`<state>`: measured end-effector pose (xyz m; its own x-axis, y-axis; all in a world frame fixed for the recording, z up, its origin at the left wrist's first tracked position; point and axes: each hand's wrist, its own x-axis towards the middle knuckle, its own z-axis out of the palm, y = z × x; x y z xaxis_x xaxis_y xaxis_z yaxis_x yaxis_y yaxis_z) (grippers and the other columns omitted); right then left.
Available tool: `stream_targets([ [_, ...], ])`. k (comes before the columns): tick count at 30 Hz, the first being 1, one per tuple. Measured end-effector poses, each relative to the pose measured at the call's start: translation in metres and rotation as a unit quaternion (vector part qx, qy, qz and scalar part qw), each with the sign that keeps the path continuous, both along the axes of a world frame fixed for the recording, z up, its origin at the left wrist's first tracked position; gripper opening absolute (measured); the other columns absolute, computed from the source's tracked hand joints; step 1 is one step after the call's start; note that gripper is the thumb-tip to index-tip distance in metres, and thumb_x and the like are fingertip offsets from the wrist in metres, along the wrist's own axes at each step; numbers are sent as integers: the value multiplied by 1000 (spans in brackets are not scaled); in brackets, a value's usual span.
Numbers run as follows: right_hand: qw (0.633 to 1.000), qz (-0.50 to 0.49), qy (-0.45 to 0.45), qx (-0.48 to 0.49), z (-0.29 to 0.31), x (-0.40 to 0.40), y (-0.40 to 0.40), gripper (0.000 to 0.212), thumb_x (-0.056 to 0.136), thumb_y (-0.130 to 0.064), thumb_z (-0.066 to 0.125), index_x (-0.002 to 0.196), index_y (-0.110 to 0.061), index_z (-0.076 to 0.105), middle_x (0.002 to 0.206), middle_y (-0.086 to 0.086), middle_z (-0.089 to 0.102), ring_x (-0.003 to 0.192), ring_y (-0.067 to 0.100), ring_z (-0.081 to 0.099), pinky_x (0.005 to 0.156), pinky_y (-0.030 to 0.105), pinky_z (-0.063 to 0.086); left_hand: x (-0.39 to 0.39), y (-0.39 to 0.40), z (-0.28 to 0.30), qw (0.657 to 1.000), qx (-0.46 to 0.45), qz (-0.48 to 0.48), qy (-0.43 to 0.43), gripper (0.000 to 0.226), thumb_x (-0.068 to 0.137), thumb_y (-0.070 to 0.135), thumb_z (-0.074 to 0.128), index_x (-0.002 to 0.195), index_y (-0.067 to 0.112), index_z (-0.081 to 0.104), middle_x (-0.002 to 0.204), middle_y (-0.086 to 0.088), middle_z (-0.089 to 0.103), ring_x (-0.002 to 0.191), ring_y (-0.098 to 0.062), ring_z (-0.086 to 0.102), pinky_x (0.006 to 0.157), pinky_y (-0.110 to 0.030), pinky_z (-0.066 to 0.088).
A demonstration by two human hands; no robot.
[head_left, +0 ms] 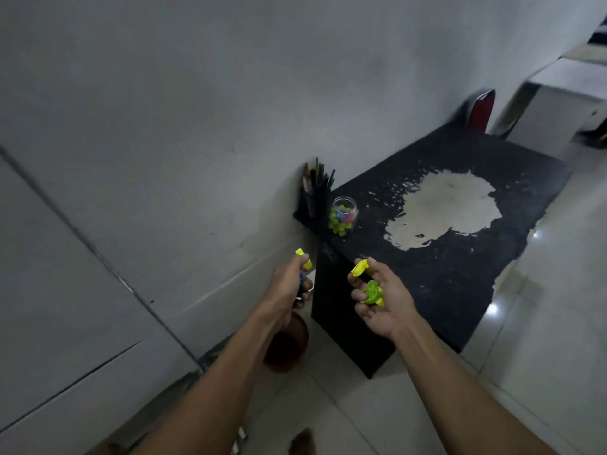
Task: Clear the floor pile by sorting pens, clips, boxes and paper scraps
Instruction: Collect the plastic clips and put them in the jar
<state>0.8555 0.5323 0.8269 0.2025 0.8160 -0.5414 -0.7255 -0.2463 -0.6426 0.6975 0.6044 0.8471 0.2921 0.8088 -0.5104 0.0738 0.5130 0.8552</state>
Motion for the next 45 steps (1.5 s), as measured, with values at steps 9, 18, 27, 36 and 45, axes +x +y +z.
stream_targets([
  [9,995,7,-90,-38,3,81,105,17,86,-29,65,98,-18,61,66,-5,62,42,6,36,32,15,18,89,112,0,992,105,-42,61,17,91,25,63,83,14,52,56,1,43,42,-10,37,34,-17,26],
  [18,975,5,-212,-64,-32,166,215,28,80,-3,71,104,-14,63,79,4,64,43,9,38,33,16,20,164,218,-53,943,235,-102,213,22,83,29,73,98,28,56,99,8,60,99,-16,59,85,-36,51],
  [27,974,52,-202,-89,-52,238,302,29,81,0,69,108,-9,63,86,7,65,41,6,39,33,16,21,230,284,-90,842,240,-233,423,54,80,47,69,126,31,46,120,-7,58,109,-30,55,77,-33,42],
  [36,978,84,-180,-68,-58,257,332,31,81,-4,71,110,-11,65,90,8,68,47,8,44,35,19,27,248,272,-98,856,358,-178,329,57,82,41,32,131,13,44,123,-6,43,111,-23,45,92,-37,41],
  [45,973,80,-200,-78,-60,262,329,32,80,-1,71,110,-10,64,83,4,68,44,8,42,35,17,24,251,270,-132,804,445,-146,365,40,87,45,51,118,20,51,125,-2,48,119,-20,36,93,-38,35],
])
